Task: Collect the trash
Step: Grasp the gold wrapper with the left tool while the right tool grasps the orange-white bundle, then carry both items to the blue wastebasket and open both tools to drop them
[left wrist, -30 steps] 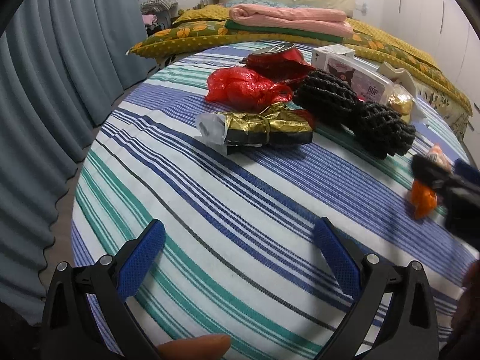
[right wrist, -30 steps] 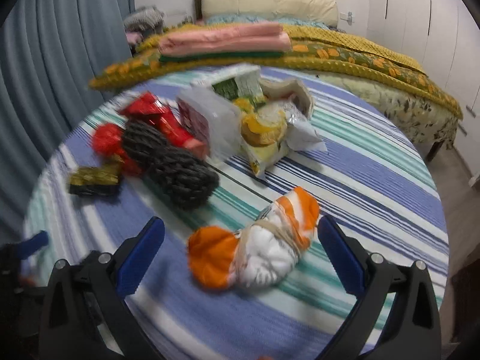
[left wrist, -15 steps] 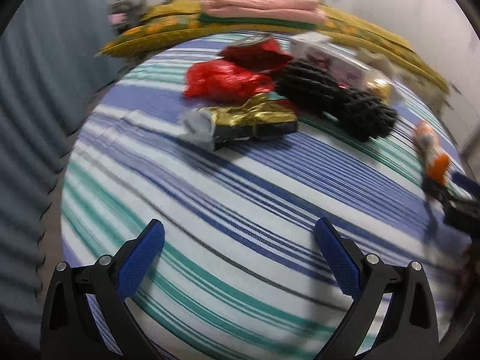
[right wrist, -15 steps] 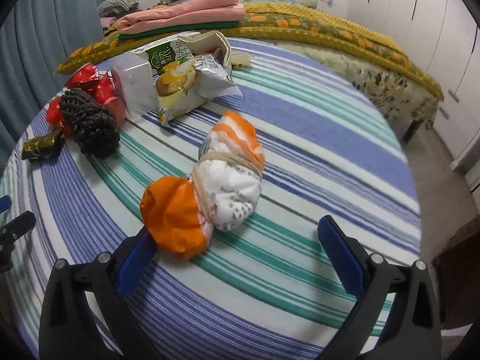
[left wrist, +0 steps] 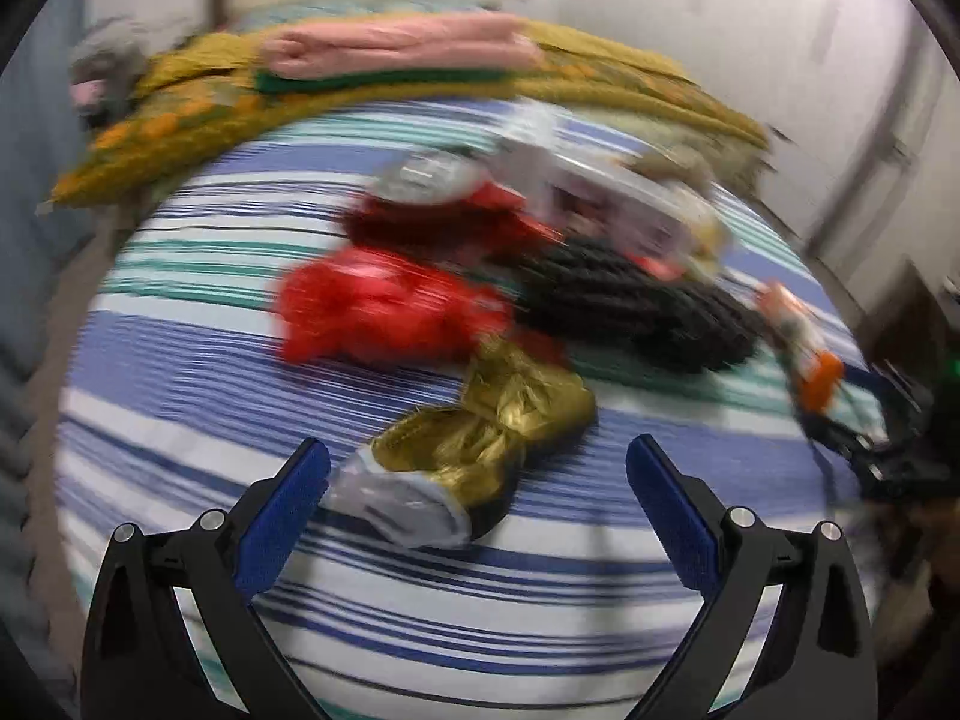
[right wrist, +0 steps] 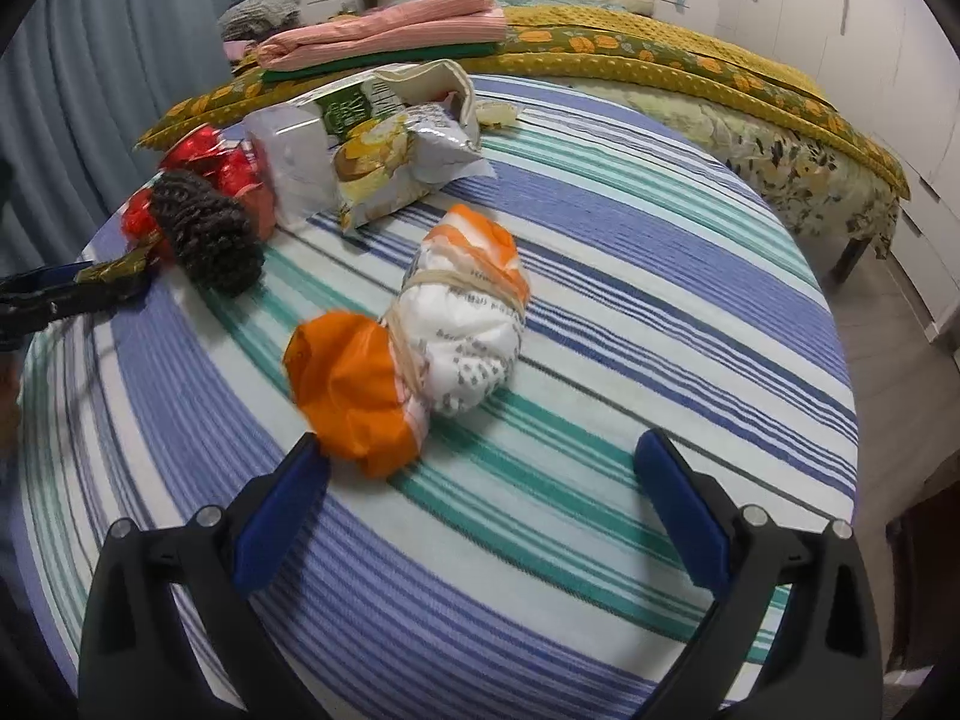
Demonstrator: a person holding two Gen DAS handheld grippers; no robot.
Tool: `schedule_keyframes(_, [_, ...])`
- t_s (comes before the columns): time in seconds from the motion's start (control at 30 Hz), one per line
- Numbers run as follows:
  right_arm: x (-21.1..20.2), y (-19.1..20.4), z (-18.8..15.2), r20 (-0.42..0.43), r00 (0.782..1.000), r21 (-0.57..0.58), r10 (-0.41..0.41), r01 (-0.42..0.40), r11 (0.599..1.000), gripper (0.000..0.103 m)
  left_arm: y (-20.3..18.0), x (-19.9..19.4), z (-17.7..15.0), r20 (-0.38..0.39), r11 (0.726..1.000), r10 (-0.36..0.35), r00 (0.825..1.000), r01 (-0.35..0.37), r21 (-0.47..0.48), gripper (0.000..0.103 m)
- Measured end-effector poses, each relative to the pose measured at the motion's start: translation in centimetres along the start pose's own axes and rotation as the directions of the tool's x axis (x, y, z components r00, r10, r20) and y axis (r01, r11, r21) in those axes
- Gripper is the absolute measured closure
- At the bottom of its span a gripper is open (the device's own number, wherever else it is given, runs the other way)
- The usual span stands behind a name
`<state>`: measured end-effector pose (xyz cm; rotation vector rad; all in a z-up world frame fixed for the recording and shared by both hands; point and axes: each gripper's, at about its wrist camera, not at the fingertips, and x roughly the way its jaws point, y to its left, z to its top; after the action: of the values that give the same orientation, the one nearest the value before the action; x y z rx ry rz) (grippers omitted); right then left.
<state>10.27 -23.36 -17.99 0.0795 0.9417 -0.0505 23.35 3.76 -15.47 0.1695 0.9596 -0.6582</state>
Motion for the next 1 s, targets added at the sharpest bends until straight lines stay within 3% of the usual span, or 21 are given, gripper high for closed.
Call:
schedule_keyframes(0.1, [-0.4, -0.6, -0.4, -0.002, 1.0, -0.014, 0.015, -0.015, 1.0, 0.005, -3.3, -0.3, -1.5, -0.034, 0.989, -0.105, 0.994, 0.108, 0.103, 0.005])
schedule_keyframes(0.17, [-0.7, -1.4, -0.7, 0.003, 0.999, -0.002, 0.036, -0.036, 0.999, 0.005, -5.1, -0.6, -2.5, -0.048, 0.978, -0.123, 0.991, 0.129, 0.163, 0.005])
schedule_keyframes(0.23, [-1.2, -2.4, -0.7, 0.008, 0.997, 0.048, 0.073, -0.074, 0.996, 0.005, -5.9, -1.3, -2.9, -0.018, 0.983, -0.084, 0.996, 0.086, 0.162, 0.005])
schedule_keyframes(0.4, [-1.1, -3.4, 1.5, 0.007, 0.982, 0.191, 0.187, -0.185, 0.964, 0.005, -4.8, -1.9, -1.5, 0.037, 1.0, -0.015, 0.999, 0.015, -0.02, 0.005])
schedule_keyframes(0.5, [0.1, -2.5, 4.1, -0.015, 0.967, 0.258, 0.256, -0.244, 0.935, 0.005, -5.5, -0.3, -0.5, -0.005, 0.992, 0.121, 0.993, -0.121, 0.016, 0.006])
schedule_keyframes(0.57, [1.5, -1.6, 5.7, -0.069, 0.972, 0.255, 0.227, -0.203, 0.946, 0.006, -5.8, 1.0, -0.2, -0.04, 0.987, 0.16, 0.986, -0.159, 0.041, 0.017])
schedule_keyframes(0.63, [2.3, -1.3, 6.4, -0.115, 0.97, 0.247, 0.213, -0.179, 0.952, 0.026, -5.4, 2.0, -0.2, -0.08, 0.981, 0.191, 0.978, -0.189, 0.037, 0.039])
schedule_keyframes(0.67, [2.1, -1.3, 6.8, -0.111, 0.974, 0.239, 0.198, -0.167, 0.957, 0.043, -5.2, 1.8, -0.2, -0.073, 0.982, 0.186, 0.98, -0.185, 0.024, 0.047])
schedule_keyframes(0.7, [1.8, -1.6, 6.9, -0.111, 0.975, 0.229, 0.193, -0.164, 0.96, 0.047, -4.9, 1.6, -0.2, -0.07, 0.982, 0.188, 0.98, -0.188, 0.008, 0.06])
schedule_keyframes(0.87, [-0.9, -3.7, 6.1, -0.071, 0.963, 0.204, 0.259, -0.24, 0.949, 0.05, -4.6, -2.1, -2.0, -0.02, 0.987, 0.132, 0.991, -0.133, -0.084, 0.062])
schedule_keyframes(1.0, [-3.2, -7.7, 5.1, -0.03, 0.96, 0.222, 0.278, -0.265, 0.938, 0.05, -7.4, -4.3, -2.0, 0.026, 0.992, 0.045, 0.999, -0.042, -0.118, 0.062])
